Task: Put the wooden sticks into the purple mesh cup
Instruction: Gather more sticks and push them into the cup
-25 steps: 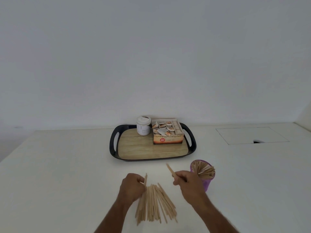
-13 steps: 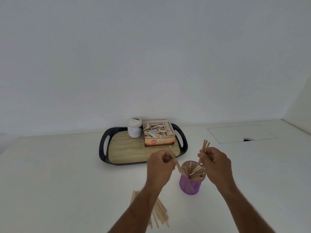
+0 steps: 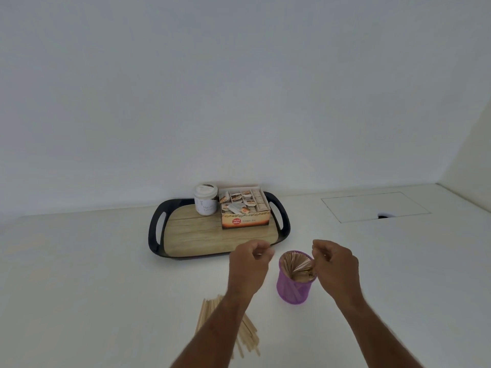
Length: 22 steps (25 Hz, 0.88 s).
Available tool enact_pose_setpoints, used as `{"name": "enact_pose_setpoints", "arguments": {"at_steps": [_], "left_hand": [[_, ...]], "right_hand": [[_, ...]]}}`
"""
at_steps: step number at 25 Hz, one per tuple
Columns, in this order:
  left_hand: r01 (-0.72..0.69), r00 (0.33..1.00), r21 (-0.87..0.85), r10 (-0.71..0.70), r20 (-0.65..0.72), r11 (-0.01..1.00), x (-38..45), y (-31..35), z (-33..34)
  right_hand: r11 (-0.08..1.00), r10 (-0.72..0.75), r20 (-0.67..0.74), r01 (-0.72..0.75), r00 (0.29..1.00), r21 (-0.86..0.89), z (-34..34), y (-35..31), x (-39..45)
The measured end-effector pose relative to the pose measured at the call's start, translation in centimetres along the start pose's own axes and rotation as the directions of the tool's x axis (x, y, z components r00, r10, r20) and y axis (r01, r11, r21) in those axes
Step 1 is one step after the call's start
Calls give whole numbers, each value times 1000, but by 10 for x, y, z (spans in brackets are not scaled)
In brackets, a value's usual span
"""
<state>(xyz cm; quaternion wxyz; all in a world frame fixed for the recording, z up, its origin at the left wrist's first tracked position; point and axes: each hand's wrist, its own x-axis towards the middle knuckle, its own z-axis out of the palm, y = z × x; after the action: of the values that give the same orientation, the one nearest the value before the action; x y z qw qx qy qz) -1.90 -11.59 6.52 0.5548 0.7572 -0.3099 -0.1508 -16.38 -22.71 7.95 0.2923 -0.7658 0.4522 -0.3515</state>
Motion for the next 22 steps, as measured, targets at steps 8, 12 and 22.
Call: {"name": "enact_pose_setpoints", "arguments": {"at_steps": [8,12,22], "left_hand": [[261,965,287,-259,-48,922,-2,-61,-67],[403,881,510,-473,8,760,-11,-85,-90],[430,832,643,-554,-11,633,-21,-97,-96]], "right_hand": [[979,-193,351,205,916,4,54,-14,-52],[963,-95,549,217,830,-161,92,-5,-75],[884,-67,572,315,817,-346,120,2,-90]]}}
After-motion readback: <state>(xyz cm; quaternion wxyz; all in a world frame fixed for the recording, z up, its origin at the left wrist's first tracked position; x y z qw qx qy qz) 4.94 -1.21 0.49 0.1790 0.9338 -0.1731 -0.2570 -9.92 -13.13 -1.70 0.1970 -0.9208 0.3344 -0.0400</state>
